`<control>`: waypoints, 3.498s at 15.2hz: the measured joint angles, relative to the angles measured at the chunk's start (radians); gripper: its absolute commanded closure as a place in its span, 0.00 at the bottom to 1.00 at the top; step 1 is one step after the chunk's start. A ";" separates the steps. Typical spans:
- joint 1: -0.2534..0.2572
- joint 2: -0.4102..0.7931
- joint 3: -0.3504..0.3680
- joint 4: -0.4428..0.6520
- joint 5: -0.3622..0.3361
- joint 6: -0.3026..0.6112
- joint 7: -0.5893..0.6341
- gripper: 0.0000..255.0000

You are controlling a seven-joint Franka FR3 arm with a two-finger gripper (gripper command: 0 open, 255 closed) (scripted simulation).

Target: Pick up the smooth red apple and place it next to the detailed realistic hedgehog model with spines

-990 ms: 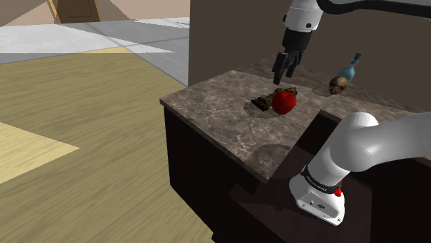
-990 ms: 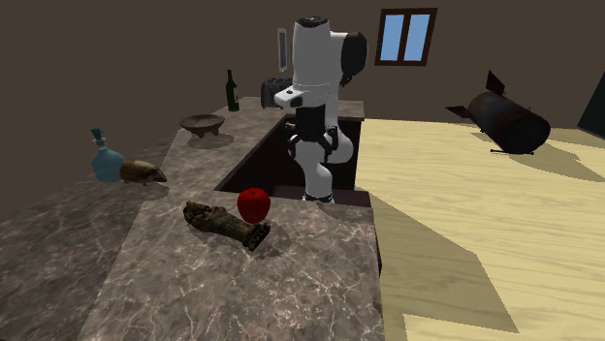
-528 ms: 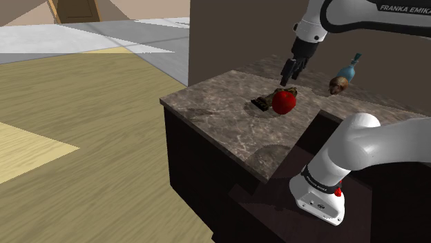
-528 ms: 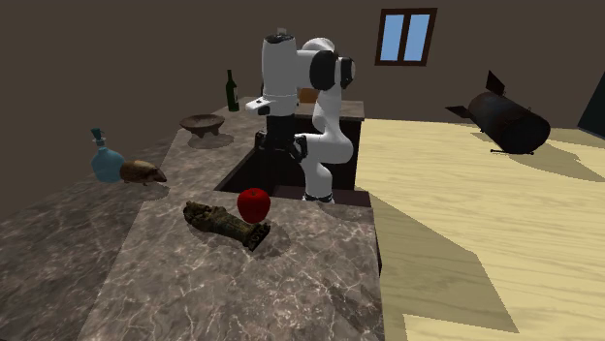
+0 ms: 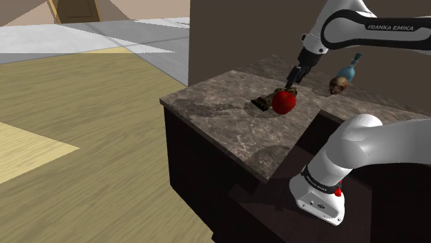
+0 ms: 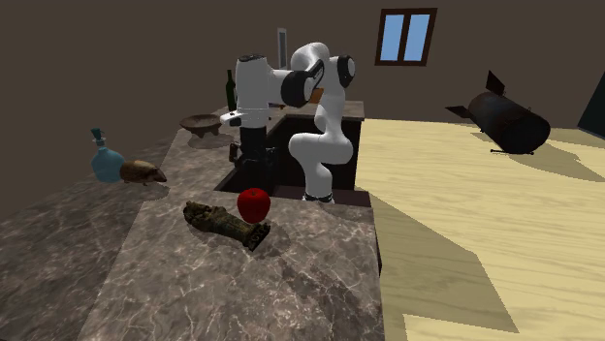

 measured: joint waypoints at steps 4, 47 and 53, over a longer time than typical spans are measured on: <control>-0.008 0.014 -0.024 -0.041 -0.018 0.061 -0.008 0.00; 0.022 0.038 0.028 0.212 0.036 -0.166 -0.014 1.00; 0.030 0.058 0.042 0.306 0.050 -0.240 -0.017 1.00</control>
